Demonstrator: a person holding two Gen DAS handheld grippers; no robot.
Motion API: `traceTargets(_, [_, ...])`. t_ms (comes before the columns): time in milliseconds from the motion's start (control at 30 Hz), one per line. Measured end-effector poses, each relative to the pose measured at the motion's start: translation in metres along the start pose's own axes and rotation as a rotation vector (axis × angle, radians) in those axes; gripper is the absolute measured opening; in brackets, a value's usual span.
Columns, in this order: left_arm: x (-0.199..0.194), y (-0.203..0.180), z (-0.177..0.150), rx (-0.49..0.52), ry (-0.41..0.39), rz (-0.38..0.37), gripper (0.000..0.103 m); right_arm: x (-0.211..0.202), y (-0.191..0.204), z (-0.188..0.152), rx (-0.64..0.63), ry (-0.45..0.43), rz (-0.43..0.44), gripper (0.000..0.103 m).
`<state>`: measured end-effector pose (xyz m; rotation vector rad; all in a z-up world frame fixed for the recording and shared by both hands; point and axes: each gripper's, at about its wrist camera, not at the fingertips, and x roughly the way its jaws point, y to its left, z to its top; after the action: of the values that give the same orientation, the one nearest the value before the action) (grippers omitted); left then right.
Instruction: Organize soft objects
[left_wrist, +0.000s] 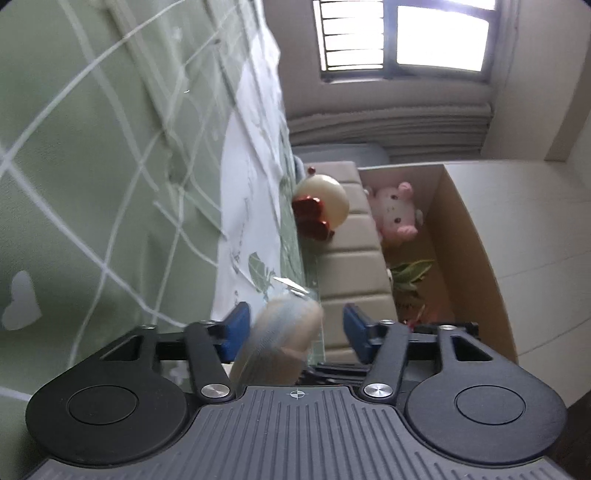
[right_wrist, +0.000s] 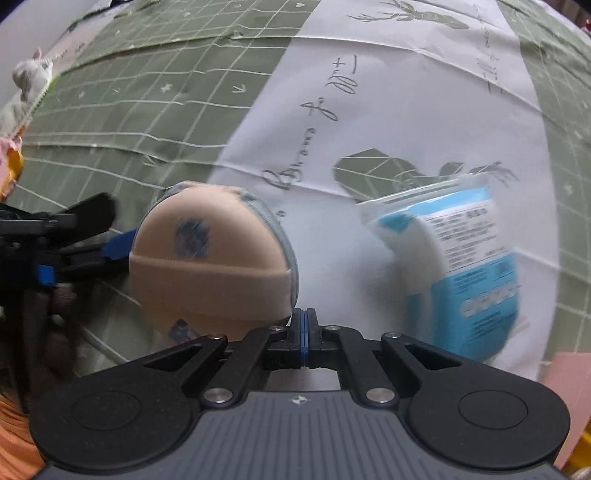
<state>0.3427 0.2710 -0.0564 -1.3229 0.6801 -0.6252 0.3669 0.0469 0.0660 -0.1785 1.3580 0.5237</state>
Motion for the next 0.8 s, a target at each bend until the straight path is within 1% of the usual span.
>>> traceTargets(67, [0.002,0.004,0.0,-0.037,0.019,-0.042,0.054,0.001,0.005,-0.001,0.036,-0.001,0.089,0.003])
traceTargets(100, [0.003,0.005,-0.001,-0.052,0.037,-0.059,0.054,0.002,0.01,-0.002,0.043,-0.002,0.117,0.003])
traceTargets(133, [0.005,0.005,-0.001,-0.05,0.044,-0.062,0.054,0.003,0.017,-0.002,0.041,-0.008,0.12,0.003])
traceTargets(200, [0.005,0.004,-0.001,-0.039,0.051,-0.049,0.054,0.004,0.029,0.0,0.032,-0.033,0.071,0.003])
traceTargets(267, [0.002,0.001,0.0,-0.022,0.051,-0.023,0.054,0.003,0.031,0.005,0.046,-0.041,0.051,0.003])
traceTargets(333, [-0.001,-0.009,0.001,0.042,0.055,0.032,0.054,-0.002,0.027,0.008,0.045,-0.056,0.021,0.003])
traceTargets(433, [-0.007,-0.027,-0.002,0.175,0.061,0.128,0.054,-0.028,0.015,0.004,0.022,-0.121,-0.043,0.003])
traceTargets(467, [-0.008,-0.033,-0.004,0.209,0.071,0.154,0.054,-0.04,0.009,0.002,0.014,-0.142,-0.051,0.007])
traceTargets(533, [-0.009,-0.042,-0.009,0.262,0.102,0.195,0.054,-0.06,-0.004,0.0,0.009,-0.184,-0.063,0.025])
traceTargets(567, [-0.011,-0.047,-0.012,0.28,0.11,0.214,0.054,-0.07,-0.011,-0.003,0.003,-0.204,-0.071,0.048])
traceTargets(600, [-0.013,-0.051,-0.016,0.296,0.117,0.229,0.054,-0.082,-0.019,-0.006,-0.006,-0.232,-0.086,0.069])
traceTargets(633, [-0.013,-0.056,-0.02,0.312,0.125,0.246,0.054,-0.09,-0.025,-0.009,-0.016,-0.255,-0.101,0.074])
traceTargets(667, [-0.016,-0.059,-0.026,0.338,0.142,0.271,0.054,-0.096,-0.032,-0.012,-0.027,-0.27,-0.115,0.076])
traceTargets(767, [-0.018,-0.07,-0.048,0.434,0.218,0.392,0.054,-0.096,-0.052,-0.014,-0.043,-0.25,-0.144,0.076])
traceTargets(800, [-0.019,-0.073,-0.053,0.451,0.237,0.429,0.055,-0.093,-0.058,-0.014,-0.043,-0.238,-0.151,0.076])
